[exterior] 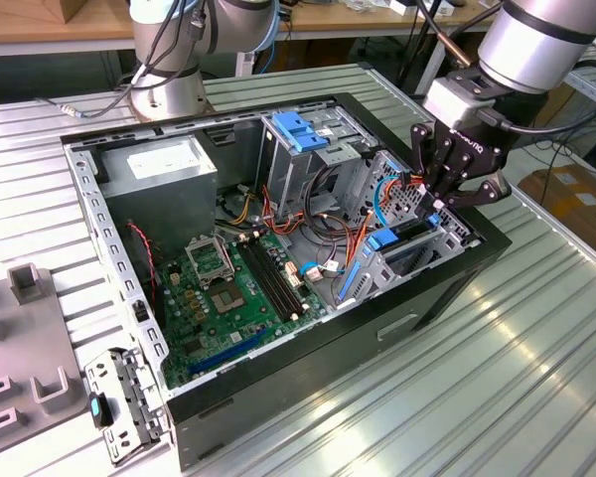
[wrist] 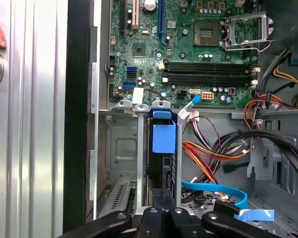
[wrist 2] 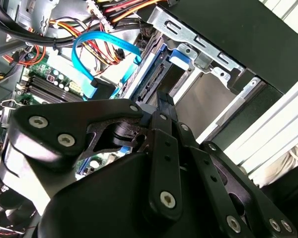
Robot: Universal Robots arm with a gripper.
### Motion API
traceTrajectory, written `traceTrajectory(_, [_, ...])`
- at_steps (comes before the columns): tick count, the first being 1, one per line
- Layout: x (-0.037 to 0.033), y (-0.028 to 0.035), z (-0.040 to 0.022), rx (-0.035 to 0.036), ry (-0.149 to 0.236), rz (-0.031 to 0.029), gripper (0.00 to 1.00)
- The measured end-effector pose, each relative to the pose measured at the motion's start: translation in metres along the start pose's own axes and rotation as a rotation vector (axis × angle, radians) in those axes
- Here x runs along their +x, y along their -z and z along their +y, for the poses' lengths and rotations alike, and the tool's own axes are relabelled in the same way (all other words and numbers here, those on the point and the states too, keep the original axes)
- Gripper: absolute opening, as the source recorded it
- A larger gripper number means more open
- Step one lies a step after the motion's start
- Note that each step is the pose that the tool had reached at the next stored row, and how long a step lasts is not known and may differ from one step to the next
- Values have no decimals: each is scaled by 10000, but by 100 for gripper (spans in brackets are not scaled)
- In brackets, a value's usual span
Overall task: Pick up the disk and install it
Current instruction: 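Insert the first disk wire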
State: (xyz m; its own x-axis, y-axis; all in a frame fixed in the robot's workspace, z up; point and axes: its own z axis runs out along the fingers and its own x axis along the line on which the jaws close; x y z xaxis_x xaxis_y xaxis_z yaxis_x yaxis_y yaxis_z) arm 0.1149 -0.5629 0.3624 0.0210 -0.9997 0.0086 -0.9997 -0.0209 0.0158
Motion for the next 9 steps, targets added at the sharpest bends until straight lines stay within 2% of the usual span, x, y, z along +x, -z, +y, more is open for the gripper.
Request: traceTrajectory(9, [-1,0,-5,2,282,4,11])
